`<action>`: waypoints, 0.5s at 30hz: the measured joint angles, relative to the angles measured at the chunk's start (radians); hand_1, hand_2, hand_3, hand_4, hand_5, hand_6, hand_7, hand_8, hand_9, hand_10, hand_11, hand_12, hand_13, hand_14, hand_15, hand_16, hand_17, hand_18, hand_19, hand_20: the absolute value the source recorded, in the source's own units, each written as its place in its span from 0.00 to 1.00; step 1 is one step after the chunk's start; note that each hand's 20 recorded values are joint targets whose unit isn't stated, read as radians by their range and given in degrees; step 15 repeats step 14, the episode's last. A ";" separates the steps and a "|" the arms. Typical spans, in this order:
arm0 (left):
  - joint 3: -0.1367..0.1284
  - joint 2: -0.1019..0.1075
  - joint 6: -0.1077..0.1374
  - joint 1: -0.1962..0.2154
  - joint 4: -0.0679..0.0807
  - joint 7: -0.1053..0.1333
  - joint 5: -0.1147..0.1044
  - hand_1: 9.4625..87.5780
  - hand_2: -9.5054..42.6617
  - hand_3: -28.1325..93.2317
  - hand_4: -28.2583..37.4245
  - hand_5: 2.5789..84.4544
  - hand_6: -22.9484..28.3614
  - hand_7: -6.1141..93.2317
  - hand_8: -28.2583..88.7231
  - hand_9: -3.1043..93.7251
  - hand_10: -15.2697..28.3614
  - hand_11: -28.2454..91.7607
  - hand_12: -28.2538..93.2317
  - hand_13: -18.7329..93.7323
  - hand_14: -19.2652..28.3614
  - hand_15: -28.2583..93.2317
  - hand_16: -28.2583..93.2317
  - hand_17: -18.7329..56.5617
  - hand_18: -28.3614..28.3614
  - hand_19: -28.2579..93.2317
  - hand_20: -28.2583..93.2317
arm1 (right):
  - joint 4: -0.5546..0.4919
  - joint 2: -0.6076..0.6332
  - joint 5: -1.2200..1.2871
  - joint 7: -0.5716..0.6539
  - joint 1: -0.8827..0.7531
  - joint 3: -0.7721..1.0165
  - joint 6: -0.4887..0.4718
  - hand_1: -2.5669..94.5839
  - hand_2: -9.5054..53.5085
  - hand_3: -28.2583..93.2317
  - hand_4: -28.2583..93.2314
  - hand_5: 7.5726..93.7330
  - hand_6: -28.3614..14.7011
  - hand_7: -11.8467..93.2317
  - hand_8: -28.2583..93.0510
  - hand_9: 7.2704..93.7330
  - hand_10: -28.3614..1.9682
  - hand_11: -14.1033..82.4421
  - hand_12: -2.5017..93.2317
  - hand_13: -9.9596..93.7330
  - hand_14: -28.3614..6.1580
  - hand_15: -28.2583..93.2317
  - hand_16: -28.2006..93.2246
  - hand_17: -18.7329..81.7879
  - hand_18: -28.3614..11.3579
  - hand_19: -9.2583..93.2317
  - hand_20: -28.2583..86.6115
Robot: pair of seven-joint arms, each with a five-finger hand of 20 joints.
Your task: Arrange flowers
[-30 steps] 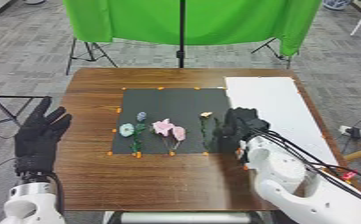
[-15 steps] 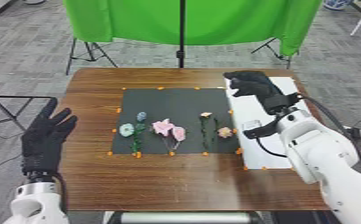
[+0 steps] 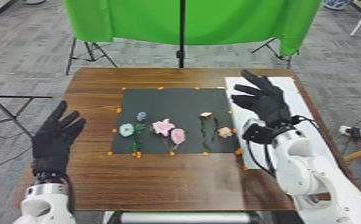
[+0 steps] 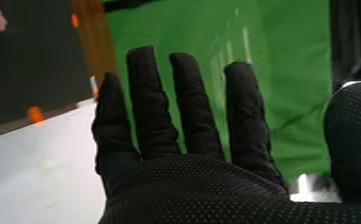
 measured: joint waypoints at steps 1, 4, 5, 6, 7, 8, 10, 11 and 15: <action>-0.003 -0.004 -0.003 0.001 0.002 -0.002 0.002 0.12 0.31 0.91 0.00 0.41 0.55 0.13 0.17 0.38 0.75 0.42 0.32 0.35 0.95 0.68 0.15 0.12 0.97 0.67 0.30 | 0.003 -0.004 -0.003 0.001 -0.006 0.004 0.000 0.16 0.27 0.85 0.00 0.44 0.74 0.26 0.13 0.49 0.45 0.32 0.19 0.46 0.28 0.56 0.33 0.25 0.14 0.59 0.45; -0.015 -0.011 -0.007 0.004 0.003 -0.005 0.004 0.12 0.31 0.91 0.00 0.41 0.55 0.13 0.17 0.38 0.75 0.42 0.32 0.35 0.95 0.68 0.15 0.12 0.97 0.67 0.31 | 0.009 -0.007 -0.037 0.012 -0.017 0.019 -0.018 0.16 0.27 0.85 0.00 0.44 0.74 0.26 0.12 0.49 0.45 0.32 0.18 0.46 0.28 0.57 0.34 0.25 0.14 0.59 0.45; -0.018 -0.012 -0.008 0.006 0.003 -0.005 0.004 0.12 0.31 0.91 0.00 0.41 0.55 0.13 0.17 0.38 0.75 0.42 0.32 0.35 0.95 0.68 0.15 0.12 0.97 0.67 0.31 | 0.010 -0.007 -0.049 0.017 -0.018 0.022 -0.029 0.16 0.27 0.85 0.00 0.44 0.74 0.26 0.12 0.48 0.46 0.31 0.18 0.46 0.28 0.57 0.34 0.25 0.14 0.59 0.45; -0.021 -0.012 -0.009 0.008 0.003 -0.005 0.004 0.12 0.31 0.91 0.00 0.41 0.55 0.13 0.17 0.38 0.75 0.42 0.32 0.35 0.94 0.68 0.15 0.12 0.97 0.67 0.31 | 0.011 -0.006 -0.067 0.025 -0.020 0.027 -0.047 0.16 0.27 0.85 0.00 0.44 0.75 0.26 0.12 0.48 0.46 0.31 0.18 0.46 0.28 0.57 0.34 0.25 0.13 0.59 0.45; -0.023 -0.012 -0.009 0.009 0.003 -0.005 0.004 0.12 0.31 0.91 0.00 0.41 0.55 0.13 0.17 0.38 0.75 0.42 0.32 0.35 0.94 0.68 0.15 0.13 0.97 0.67 0.31 | 0.012 -0.006 -0.084 0.034 -0.021 0.031 -0.068 0.16 0.27 0.85 0.00 0.43 0.75 0.26 0.12 0.47 0.46 0.30 0.18 0.45 0.28 0.57 0.33 0.25 0.13 0.59 0.45; -0.026 -0.012 -0.010 0.011 0.003 -0.007 0.004 0.12 0.31 0.91 0.00 0.41 0.55 0.13 0.17 0.38 0.76 0.42 0.32 0.35 0.94 0.68 0.15 0.13 0.97 0.67 0.31 | 0.013 -0.005 -0.101 0.044 -0.022 0.035 -0.093 0.16 0.27 0.85 0.00 0.43 0.75 0.26 0.12 0.47 0.46 0.30 0.17 0.45 0.28 0.57 0.33 0.25 0.13 0.59 0.45; -0.028 -0.012 -0.014 0.011 0.003 -0.014 0.005 0.12 0.31 0.91 0.00 0.41 0.56 0.13 0.17 0.38 0.76 0.42 0.32 0.35 0.95 0.67 0.15 0.12 0.97 0.66 0.31 | 0.014 -0.004 -0.120 0.066 -0.024 0.042 -0.143 0.16 0.27 0.85 0.00 0.42 0.75 0.26 0.12 0.46 0.48 0.29 0.17 0.45 0.27 0.57 0.33 0.25 0.13 0.59 0.45; -0.029 -0.013 -0.017 0.011 0.003 -0.018 0.005 0.12 0.31 0.91 0.00 0.40 0.56 0.13 0.17 0.38 0.76 0.42 0.32 0.35 0.95 0.67 0.15 0.12 0.97 0.66 0.31 | 0.015 -0.003 -0.123 0.073 -0.024 0.043 -0.160 0.16 0.26 0.85 0.00 0.42 0.75 0.26 0.12 0.46 0.48 0.29 0.17 0.45 0.27 0.56 0.33 0.25 0.12 0.59 0.45; -0.029 -0.015 -0.024 0.011 0.003 -0.026 0.005 0.12 0.30 0.91 0.00 0.40 0.56 0.13 0.17 0.38 0.76 0.42 0.32 0.35 0.95 0.67 0.15 0.12 0.97 0.66 0.30 | 0.017 0.002 -0.123 0.085 -0.026 0.044 -0.175 0.16 0.26 0.85 0.00 0.42 0.75 0.25 0.13 0.45 0.49 0.28 0.17 0.45 0.27 0.56 0.33 0.24 0.13 0.58 0.45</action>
